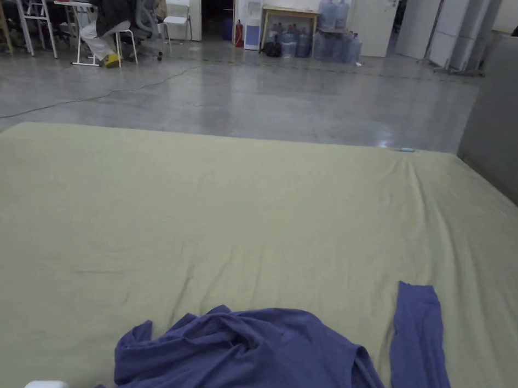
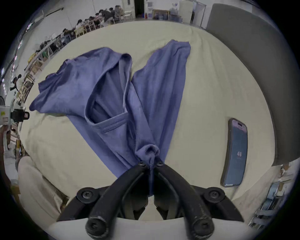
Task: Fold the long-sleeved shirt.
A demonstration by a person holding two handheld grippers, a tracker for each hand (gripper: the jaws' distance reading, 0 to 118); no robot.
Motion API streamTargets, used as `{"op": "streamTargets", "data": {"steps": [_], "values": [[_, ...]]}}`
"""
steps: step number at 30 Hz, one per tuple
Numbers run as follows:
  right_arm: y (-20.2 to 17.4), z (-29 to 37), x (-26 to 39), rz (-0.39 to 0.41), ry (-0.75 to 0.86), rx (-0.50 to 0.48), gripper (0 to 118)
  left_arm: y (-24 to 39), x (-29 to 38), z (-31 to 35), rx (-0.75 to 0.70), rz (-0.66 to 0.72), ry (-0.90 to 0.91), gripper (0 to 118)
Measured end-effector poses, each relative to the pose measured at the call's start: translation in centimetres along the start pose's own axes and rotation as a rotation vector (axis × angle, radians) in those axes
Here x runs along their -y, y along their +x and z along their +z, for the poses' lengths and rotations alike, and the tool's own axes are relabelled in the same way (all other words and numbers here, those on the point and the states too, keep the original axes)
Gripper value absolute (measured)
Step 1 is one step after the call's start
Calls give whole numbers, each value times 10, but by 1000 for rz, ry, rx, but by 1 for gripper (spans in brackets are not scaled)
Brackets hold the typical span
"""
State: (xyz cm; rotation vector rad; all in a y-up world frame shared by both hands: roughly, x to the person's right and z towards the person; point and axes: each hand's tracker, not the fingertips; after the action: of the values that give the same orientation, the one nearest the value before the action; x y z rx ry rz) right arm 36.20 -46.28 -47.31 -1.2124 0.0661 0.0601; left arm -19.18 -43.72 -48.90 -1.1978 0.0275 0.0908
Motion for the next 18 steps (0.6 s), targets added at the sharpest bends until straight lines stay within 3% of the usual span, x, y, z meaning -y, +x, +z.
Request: {"op": "streamTargets", "data": {"steps": [6, 7, 9, 11, 12, 14, 15, 18], "values": [[-7, -16, -5, 0, -28, 23, 4, -20, 11, -38, 17, 56, -36, 0], [-5, -14, -7, 13, -27, 23, 17, -24, 12, -42, 17, 65, -38, 0], [1, -1, -12, 5, -19, 27, 75, -24, 9, -30, 15, 82, -21, 0], [3, 35, -10, -14, 114, 97, 90, -16, 16, 2, 80, 95, 103, 4], [3, 56, -4, -1, 208, 84, 95, -13, 21, 15, 89, 83, 160, 9], [1, 94, 8, 5, 297, 77, 97, -4, 33, 34, 96, 41, 199, 104], [-1, 105, 13, -4, 301, 73, 97, 4, 48, 48, 137, 10, 207, 116], [-11, 120, 34, -78, 310, -48, 97, 17, 64, 55, 172, -8, 134, 116]]}}
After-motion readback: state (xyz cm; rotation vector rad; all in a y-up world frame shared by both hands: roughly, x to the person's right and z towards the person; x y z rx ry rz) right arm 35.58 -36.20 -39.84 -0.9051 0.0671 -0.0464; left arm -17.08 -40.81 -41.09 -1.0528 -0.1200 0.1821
